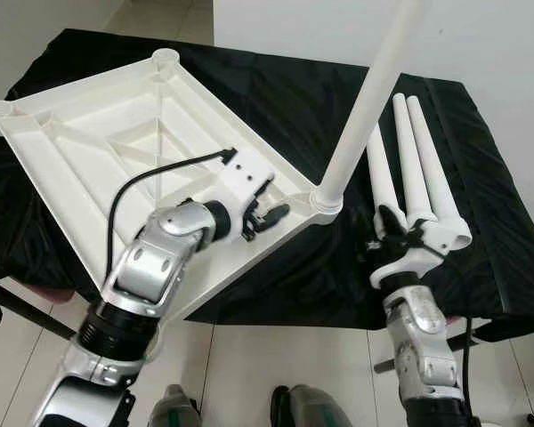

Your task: Building children table

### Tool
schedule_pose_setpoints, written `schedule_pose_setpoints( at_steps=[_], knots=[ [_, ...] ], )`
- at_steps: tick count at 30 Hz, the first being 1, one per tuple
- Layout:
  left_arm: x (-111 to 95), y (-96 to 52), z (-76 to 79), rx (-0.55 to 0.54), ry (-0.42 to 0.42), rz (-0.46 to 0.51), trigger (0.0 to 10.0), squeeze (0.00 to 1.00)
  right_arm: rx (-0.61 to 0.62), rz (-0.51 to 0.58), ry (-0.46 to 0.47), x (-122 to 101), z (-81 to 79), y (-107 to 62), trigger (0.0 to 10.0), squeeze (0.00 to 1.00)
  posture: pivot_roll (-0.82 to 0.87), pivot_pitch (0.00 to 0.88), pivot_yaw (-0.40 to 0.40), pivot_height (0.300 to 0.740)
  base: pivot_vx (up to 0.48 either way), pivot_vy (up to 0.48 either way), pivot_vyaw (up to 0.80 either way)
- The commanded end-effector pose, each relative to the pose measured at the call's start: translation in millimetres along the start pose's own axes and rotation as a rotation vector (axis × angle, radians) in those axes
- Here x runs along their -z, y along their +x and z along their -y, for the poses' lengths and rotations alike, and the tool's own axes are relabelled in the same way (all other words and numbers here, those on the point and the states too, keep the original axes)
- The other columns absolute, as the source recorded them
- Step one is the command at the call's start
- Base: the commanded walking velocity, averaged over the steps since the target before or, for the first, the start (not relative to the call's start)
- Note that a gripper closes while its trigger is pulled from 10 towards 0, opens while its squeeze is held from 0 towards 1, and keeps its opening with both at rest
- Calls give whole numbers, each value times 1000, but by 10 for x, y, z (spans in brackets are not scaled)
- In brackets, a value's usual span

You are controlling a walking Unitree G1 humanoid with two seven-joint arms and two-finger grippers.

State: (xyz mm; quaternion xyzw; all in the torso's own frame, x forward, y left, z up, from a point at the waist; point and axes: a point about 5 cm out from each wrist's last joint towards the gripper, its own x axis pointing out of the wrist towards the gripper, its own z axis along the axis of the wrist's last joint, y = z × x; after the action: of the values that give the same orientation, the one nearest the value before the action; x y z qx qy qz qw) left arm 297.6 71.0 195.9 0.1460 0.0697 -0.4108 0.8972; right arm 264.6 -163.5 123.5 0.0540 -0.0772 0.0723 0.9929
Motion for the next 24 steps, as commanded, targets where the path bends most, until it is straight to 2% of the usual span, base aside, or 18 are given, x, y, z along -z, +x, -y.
schedule_pose_setpoints(
  at_steps=[1,4,5,6,8,9,10,11,13,24],
  knots=[
    [-35,46,1,-13,23,3,10000,0,-36,-2,4,-36,-18,89,10000,0,-52,70,-73,740,0,0,0],
    [-40,53,24,4,35,6,10000,0,-59,2,1,-50,-33,135,10000,0,-50,73,-76,740,0,0,0],
    [-43,64,44,15,39,10,10000,0,-87,9,9,-75,-44,194,3412,0,-49,77,-75,740,0,0,0],
    [-44,71,59,23,40,15,10000,0,-105,15,5,-99,-49,241,0,0,-49,77,-75,740,0,0,0],
    [-32,84,70,19,41,19,10000,0,-93,18,-15,-148,-23,316,275,0,-46,77,-75,740,0,0,0],
    [-27,90,70,5,30,22,10000,0,-89,15,-26,-161,-8,347,2314,0,-44,78,-77,740,0,0,0],
    [-27,90,70,5,30,22,10000,0,-89,15,-26,-161,-8,347,2314,0,-44,78,-77,740,0,0,0],
    [-31,97,73,-9,14,30,10000,0,-83,15,-35,-175,9,377,4039,0,-38,79,-83,740,0,0,0],
    [-45,102,93,-26,-19,48,10000,0,-75,13,-47,-188,39,434,10000,0,-34,82,-87,740,0,0,0],
    [-15,84,190,-43,-91,62,10000,0,-51,10,-50,-225,132,729,10000,0,-13,99,-92,740,0,0,0]
  ],
)
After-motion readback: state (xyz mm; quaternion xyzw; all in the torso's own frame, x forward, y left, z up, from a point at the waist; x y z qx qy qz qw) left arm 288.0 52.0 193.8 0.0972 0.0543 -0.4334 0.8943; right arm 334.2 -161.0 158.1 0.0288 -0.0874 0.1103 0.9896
